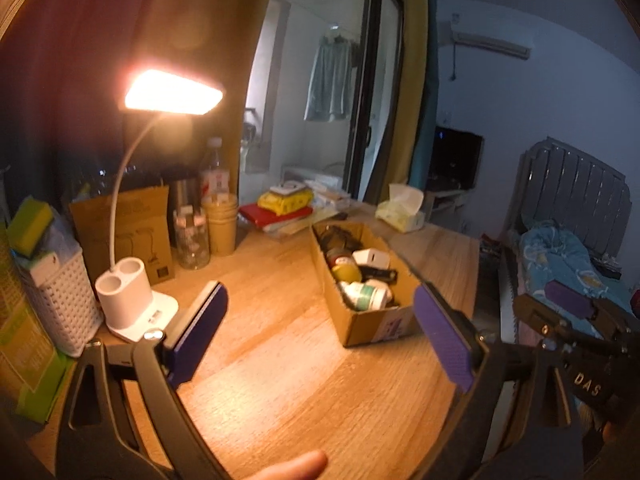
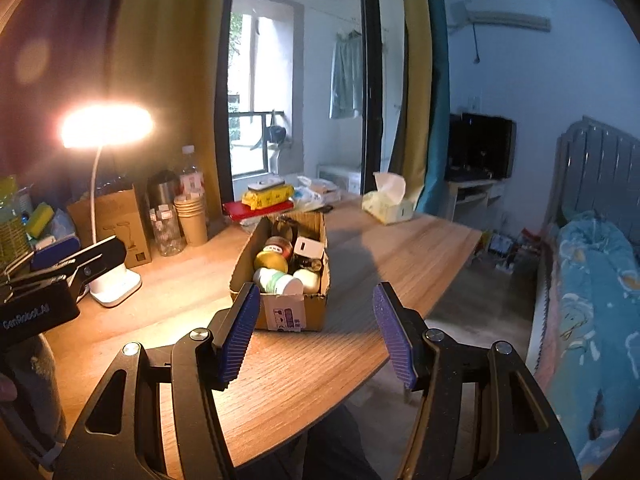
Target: Organize rigid objects
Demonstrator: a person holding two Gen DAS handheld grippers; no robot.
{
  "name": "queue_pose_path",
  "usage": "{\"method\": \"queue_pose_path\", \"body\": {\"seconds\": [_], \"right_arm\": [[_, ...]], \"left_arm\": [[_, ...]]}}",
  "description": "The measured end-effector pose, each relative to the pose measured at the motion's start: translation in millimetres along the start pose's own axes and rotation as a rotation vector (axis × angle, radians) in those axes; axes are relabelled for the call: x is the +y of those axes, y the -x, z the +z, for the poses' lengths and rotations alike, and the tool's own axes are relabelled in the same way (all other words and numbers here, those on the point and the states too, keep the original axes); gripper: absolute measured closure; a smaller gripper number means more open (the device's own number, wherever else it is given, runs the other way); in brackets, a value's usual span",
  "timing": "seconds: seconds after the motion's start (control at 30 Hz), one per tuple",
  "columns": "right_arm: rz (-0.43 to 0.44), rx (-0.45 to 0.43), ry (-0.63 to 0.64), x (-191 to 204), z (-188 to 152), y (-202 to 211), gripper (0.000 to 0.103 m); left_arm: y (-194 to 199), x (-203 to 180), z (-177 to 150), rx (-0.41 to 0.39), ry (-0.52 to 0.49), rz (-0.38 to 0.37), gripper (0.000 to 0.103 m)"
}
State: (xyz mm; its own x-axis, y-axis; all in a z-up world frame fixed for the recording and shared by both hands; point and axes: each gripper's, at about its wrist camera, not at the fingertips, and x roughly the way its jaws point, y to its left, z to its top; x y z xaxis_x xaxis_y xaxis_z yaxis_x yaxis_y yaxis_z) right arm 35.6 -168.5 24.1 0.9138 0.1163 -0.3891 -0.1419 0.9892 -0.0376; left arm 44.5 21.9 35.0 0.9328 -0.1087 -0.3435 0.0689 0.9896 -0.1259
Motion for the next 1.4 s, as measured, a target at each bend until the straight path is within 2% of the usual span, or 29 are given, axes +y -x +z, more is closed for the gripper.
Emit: {"method": "queue_pose_path", "body": {"seconds": [0.17,0.4,0.77,1.03,1.4], "right_arm": [[0.006,-0.036,-0.007,0.4,5.2,21.6,0.041],[-0.011,-0.074,-0.044,-11.9,12.0,40.3,0.041],[-0.021,-0.066,-0.043,-13.8,11.9,32.0,0.041],[-0.018,-0.058,-0.034,-11.7,9.5,29.8,0.041],[-0.014,-0.052,-0.038,-13.7,6.5,27.7,0.041]], "left_arm": [[22.8,-13.7,8.8,-0.047,-0.039,-0.028,0.007],[30.5,-30.6,3.4,-0.027,-0.086,-0.035,0.007],[29.2,-30.0,-0.2,-0.024,-0.071,-0.034,0.007],[22.7,-27.5,-0.4,0.01,-0.048,-0.051,0.007],[23.9,-26.5,-2.7,-0.01,-0.04,-0.043,0.007]]}}
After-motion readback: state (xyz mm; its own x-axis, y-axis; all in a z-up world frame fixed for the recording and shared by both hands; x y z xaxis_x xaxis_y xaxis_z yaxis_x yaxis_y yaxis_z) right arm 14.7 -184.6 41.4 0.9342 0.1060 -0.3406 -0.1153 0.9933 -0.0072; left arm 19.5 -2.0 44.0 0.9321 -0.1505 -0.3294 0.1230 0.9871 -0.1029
